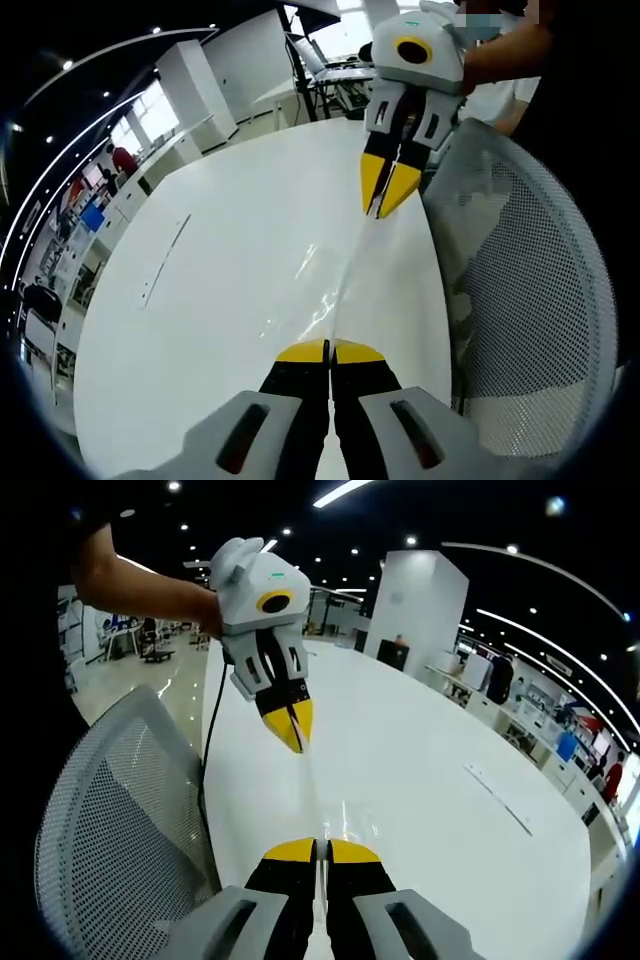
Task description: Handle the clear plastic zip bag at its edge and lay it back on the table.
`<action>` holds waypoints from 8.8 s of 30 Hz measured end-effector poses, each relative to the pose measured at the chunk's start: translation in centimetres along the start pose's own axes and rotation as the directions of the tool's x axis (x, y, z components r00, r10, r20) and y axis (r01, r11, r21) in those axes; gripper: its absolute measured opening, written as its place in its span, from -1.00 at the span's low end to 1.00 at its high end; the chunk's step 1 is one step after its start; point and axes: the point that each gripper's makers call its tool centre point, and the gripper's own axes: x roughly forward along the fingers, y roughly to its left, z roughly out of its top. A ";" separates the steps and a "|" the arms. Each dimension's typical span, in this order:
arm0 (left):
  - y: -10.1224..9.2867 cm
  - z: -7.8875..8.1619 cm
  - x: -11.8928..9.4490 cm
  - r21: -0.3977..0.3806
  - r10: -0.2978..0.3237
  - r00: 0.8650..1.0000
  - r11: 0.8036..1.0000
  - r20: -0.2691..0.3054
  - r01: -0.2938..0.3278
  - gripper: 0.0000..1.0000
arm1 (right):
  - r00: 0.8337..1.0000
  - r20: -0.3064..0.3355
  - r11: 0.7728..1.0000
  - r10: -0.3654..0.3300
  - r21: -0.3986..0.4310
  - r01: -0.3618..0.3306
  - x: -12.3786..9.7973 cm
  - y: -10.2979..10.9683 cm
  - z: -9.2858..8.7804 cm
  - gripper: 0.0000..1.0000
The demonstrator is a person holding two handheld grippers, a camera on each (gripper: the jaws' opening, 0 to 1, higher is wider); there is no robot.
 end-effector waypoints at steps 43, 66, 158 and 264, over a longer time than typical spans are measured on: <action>0.3 -1.0 -0.3 -0.024 0.011 1.000 1.000 -0.019 -0.011 -1.00 | 1.000 -0.002 1.000 0.001 0.009 -0.001 -0.1 0.1 -0.3 -1.00; 0.6 -1.1 -0.5 -0.035 0.022 1.000 0.999 -0.017 -0.022 -1.00 | 1.000 -0.001 1.000 -0.003 0.010 0.003 -0.2 0.1 -0.2 -1.00; -2.5 0.8 0.0 0.097 -0.050 0.999 0.994 0.000 0.050 -1.00 | 0.994 -0.087 0.998 0.068 0.005 -0.067 -2.6 1.2 -1.3 -0.78; -6.8 5.9 2.1 0.389 -0.127 0.992 0.915 0.022 0.108 -1.00 | 0.999 -0.047 0.989 0.025 0.145 -0.018 -0.9 -0.9 2.6 -1.00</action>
